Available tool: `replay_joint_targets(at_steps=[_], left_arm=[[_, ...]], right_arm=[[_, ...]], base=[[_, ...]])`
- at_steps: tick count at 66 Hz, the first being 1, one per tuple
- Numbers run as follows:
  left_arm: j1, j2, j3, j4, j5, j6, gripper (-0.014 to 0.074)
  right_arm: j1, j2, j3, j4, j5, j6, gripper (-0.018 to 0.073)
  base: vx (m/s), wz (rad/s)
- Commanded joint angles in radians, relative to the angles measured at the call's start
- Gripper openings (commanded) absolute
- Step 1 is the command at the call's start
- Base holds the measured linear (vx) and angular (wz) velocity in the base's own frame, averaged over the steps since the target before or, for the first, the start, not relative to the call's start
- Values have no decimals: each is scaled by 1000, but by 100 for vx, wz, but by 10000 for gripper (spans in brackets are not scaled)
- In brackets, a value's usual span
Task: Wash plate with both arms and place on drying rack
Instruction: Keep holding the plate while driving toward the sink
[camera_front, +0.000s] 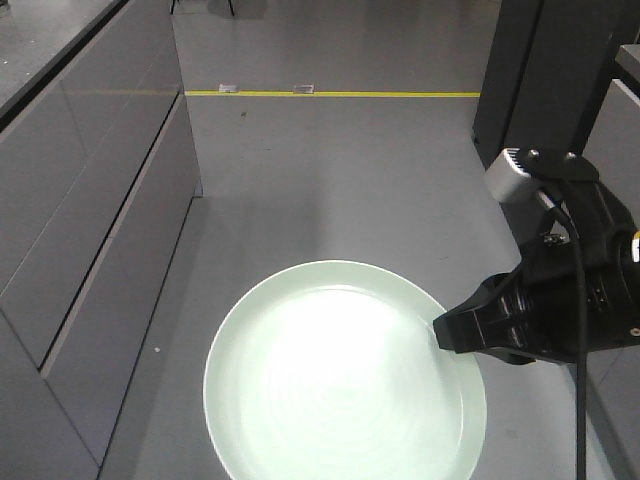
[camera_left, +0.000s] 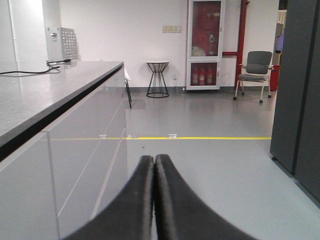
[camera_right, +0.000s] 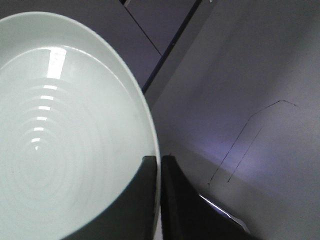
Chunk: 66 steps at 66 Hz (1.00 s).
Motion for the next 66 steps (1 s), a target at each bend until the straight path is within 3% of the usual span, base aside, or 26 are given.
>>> replay_joint_targets(at_steps=[1,66], left_arm=[[-5,-14,-32,-1,-74,-2,-6],[-5,-14,-32,-1,-74,-2,-6]], right_arm=[[2,-21,-25,35,-36,-10,-8],[2,-21,-25,35,-36,-10,-8]], base=[[27,-14],[26,-17]])
